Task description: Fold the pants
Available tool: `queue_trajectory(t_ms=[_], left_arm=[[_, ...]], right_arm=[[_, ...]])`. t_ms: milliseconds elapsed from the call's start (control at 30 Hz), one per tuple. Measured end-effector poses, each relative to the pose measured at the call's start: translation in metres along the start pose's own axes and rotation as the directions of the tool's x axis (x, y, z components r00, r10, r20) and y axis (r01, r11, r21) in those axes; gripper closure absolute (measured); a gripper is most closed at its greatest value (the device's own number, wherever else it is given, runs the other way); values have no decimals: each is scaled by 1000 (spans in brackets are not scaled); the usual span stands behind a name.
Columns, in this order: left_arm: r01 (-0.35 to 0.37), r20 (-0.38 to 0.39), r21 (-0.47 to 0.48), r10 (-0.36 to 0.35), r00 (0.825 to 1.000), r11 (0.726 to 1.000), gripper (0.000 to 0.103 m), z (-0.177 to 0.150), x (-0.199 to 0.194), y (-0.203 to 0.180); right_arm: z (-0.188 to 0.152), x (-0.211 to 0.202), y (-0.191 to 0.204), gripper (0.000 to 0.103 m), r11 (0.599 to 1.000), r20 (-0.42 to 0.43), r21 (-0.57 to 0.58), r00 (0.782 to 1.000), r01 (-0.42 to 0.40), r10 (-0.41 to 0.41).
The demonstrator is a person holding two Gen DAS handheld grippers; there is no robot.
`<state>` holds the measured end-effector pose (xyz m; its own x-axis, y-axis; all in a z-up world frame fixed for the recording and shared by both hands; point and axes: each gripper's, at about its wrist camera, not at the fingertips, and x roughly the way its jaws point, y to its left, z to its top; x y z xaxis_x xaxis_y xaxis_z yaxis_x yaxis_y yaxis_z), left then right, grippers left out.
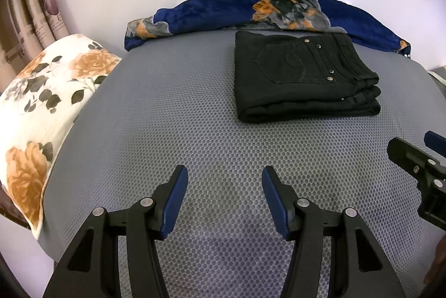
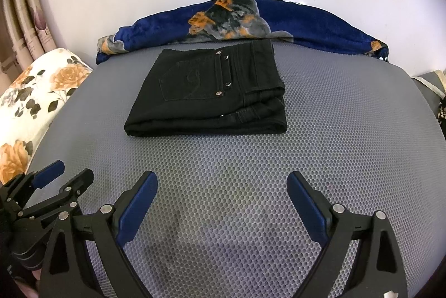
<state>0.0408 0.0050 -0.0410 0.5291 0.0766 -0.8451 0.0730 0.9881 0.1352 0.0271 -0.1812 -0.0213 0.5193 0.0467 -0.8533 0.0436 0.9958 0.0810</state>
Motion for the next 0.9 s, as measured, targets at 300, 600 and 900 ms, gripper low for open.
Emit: queue_trajectory(t_ms=[300,600,900], left_arm=[[6,-5,7,-6,1000,1000,47,0,2,0],[14,-8,3,-14,1000,1000,47,-1,4,-1],[26,-13,-1,-26,1000,1000,47,0,4,0]], right_arm=[[0,2,-1,10,1000,-5,3,1000,1,-1],[-2,5,-2,10,1000,-16,7,1000,1,-1],[-2,5,-3,10,1000,-16,10,1000,1,-1]])
